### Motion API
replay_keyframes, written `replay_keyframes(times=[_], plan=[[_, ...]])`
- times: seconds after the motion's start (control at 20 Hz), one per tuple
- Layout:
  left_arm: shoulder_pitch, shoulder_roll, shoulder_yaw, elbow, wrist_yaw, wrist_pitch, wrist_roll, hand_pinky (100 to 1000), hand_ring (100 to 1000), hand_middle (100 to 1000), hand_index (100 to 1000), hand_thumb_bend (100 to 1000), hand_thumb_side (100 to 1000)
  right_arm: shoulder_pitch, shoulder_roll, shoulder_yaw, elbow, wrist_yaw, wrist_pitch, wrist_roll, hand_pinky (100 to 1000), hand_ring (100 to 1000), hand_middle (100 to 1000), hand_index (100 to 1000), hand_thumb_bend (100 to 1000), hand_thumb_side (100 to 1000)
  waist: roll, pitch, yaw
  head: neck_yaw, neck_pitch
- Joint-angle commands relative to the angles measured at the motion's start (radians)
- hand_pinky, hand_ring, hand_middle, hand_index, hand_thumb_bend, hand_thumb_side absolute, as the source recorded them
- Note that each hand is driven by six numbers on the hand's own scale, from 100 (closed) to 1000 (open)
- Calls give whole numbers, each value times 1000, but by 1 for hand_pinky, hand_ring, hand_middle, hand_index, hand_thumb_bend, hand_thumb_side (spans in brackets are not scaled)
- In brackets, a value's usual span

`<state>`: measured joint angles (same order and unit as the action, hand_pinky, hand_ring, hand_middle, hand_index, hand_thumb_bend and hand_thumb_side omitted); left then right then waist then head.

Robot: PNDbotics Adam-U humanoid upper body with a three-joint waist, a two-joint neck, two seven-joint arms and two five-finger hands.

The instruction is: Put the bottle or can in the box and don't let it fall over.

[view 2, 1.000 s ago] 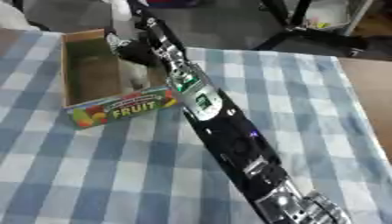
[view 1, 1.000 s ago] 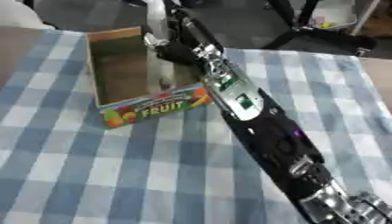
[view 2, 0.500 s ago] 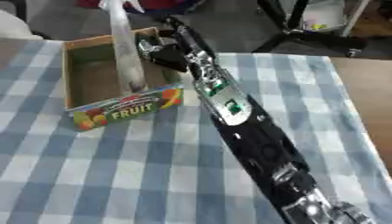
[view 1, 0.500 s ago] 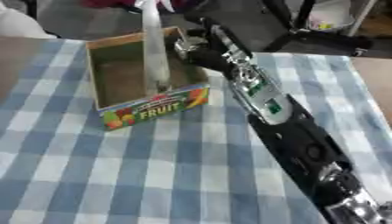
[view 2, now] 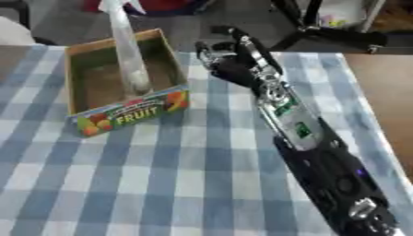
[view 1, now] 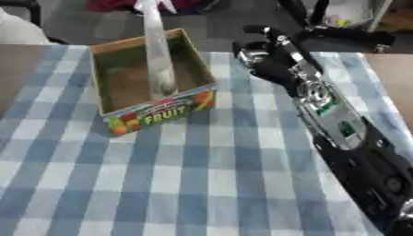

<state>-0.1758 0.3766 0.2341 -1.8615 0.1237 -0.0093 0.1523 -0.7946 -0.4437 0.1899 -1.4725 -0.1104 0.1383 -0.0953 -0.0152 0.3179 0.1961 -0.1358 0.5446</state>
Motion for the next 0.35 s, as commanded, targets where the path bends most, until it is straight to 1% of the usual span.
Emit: replay_keyframes(times=[0.05, 0.35], plan=[[0, 18, 15, -12, -5, -2, 7, 1000, 486, 593, 749, 797, 382, 23, -60, -23, -90, 4, 1, -23, 764, 842, 949, 839, 223, 334, 10, -33, -6, 11, 3], [8, 21, 18, -10, -8, -3, 10, 1000, 496, 593, 749, 797, 383, 145, -112, -48, -209, 3, 23, -59, 767, 858, 950, 829, 208, 356, 17, -39, -29, 26, 12]])
